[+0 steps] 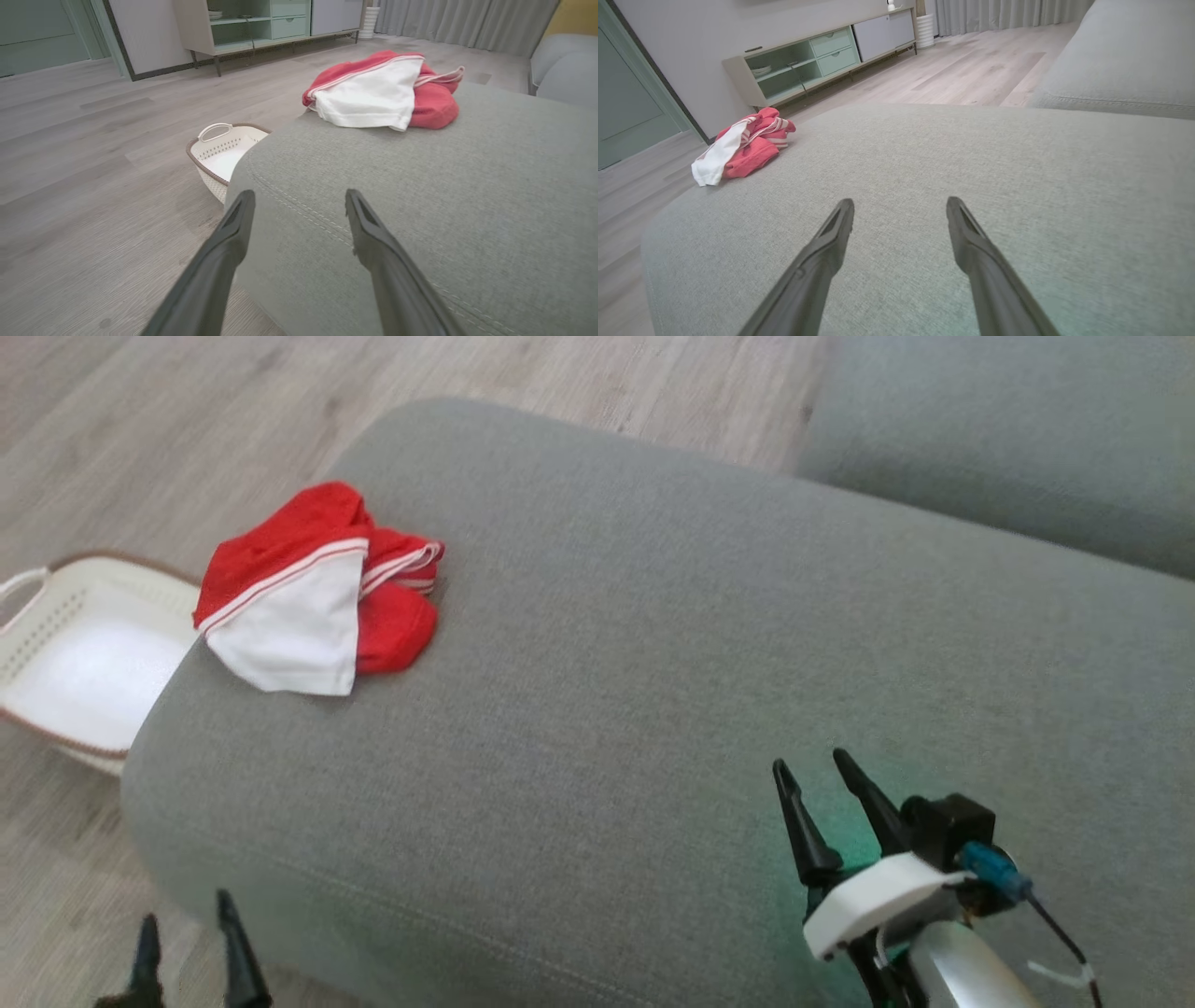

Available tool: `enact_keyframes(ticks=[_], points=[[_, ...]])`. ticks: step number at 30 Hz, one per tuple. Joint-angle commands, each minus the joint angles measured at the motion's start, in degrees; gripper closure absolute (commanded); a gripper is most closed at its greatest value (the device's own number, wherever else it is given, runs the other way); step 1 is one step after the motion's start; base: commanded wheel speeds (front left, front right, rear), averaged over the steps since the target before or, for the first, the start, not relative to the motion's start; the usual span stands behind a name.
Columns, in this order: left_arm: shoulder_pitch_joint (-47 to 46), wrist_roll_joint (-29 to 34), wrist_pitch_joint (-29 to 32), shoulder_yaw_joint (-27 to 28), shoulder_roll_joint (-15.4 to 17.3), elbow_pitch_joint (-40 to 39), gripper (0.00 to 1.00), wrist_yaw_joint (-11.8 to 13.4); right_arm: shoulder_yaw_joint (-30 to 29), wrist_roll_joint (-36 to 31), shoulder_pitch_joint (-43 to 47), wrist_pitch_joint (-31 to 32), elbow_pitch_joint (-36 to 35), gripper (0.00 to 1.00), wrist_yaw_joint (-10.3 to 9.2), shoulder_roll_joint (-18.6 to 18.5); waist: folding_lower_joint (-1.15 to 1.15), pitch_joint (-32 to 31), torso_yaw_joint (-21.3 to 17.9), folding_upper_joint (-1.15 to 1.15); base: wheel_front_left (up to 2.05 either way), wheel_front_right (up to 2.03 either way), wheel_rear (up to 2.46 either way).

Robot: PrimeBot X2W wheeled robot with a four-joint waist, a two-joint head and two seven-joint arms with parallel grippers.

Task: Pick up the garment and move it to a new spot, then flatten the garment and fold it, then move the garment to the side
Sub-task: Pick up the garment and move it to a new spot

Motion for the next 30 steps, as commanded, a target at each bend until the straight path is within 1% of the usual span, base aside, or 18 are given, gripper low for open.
enact_keyframes(ticks=[1,3,6,9,11,13,15,18,20,22,24,27,28,30], points=[[-2.63,-1.33,-0.31,3.07,0.19,-2.64,0.00,-1.18,1.60,0.89,-3.27,-0.62,-1.47,0.00,-0.04,-0.05,0.00,1.73,0.96,0.00,0.00,0.00,0.00],[-3.41,-1.69,-0.31,5.03,0.22,-2.95,0.00,-2.65,2.69,1.03,-3.59,-0.62,-1.56,0.00,-0.04,-0.05,0.00,2.51,0.46,0.00,0.00,0.00,0.00],[-6.12,-2.03,-0.31,8.56,1.62,-3.62,0.00,-4.58,3.93,0.44,-4.25,-0.62,-2.02,0.00,-0.04,-0.05,0.00,4.24,-0.74,0.00,0.00,0.00,0.00],[-10.45,-2.00,-0.31,11.22,4.08,-3.30,0.00,-6.32,4.30,-0.61,-5.15,-0.62,-2.43,0.00,-0.04,-0.05,0.00,6.54,-2.06,0.00,0.00,0.00,0.00],[-14.04,-1.68,-0.31,11.96,6.13,-2.25,0.00,-7.32,4.23,-1.65,-5.82,-0.62,-2.59,0.00,-0.04,-0.05,0.00,8.09,-2.89,0.00,0.00,0.00,0.00],[-17.83,-2.10,-0.31,12.17,8.25,0.20,0.00,-8.48,4.03,-2.79,-6.43,-0.62,-2.64,0.00,-0.04,-0.05,0.00,9.50,-3.71,0.00,0.00,0.00,0.00],[-22.13,-2.95,-0.31,11.91,11.19,3.19,0.00,-9.70,3.75,-3.86,-7.25,-0.62,-2.81,0.00,-0.04,-0.05,0.00,11.22,-4.60,0.00,0.00,0.00,0.00],[-28.38,-4.36,-0.30,9.20,14.61,9.66,0.00,-10.66,3.20,-5.27,-8.44,-0.62,-2.86,0.00,-0.04,-0.05,0.00,13.59,-5.98,0.00,0.00,0.00,0.00],[-32.63,-6.09,0.23,6.28,15.95,13.90,0.00,-10.86,2.76,-6.12,-9.06,-0.62,-2.94,0.00,-0.04,-0.05,0.00,14.93,-6.79,0.00,0.00,0.00,0.00],[-36.47,-9.38,1.04,2.39,16.90,16.90,0.00,-10.90,2.56,-6.70,-9.57,-0.62,-3.09,0.00,-0.04,-0.05,0.00,16.14,-7.57,0.00,0.00,0.00,0.00],[-39.33,-12.45,2.46,-1.56,17.66,18.64,0.00,-10.91,2.09,-7.07,-9.95,-0.62,-2.89,0.00,-0.04,-0.05,0.00,17.32,-8.36,0.00,0.00,0.00,0.00],[-42.91,-16.95,4.15,-6.89,19.66,20.93,0.00,-10.92,1.14,-8.02,-11.05,-0.62,-3.04,0.00,-0.04,-0.05,0.00,19.54,-9.45,0.00,0.00,0.00,0.00],[-43.68,-18.01,4.59,-8.17,20.08,21.95,0.00,-10.93,0.75,-8.34,-11.37,-0.62,-3.20,0.00,-0.04,-0.05,0.00,20.09,-9.74,0.00,0.00,0.00,0.00],[-44.26,-18.88,5.13,-8.94,20.53,23.33,0.00,-10.93,0.56,-8.65,-11.63,-0.62,-3.45,0.00,-0.04,-0.05,0.00,20.62,-10.12,0.00,0.00,0.00,0.00]])
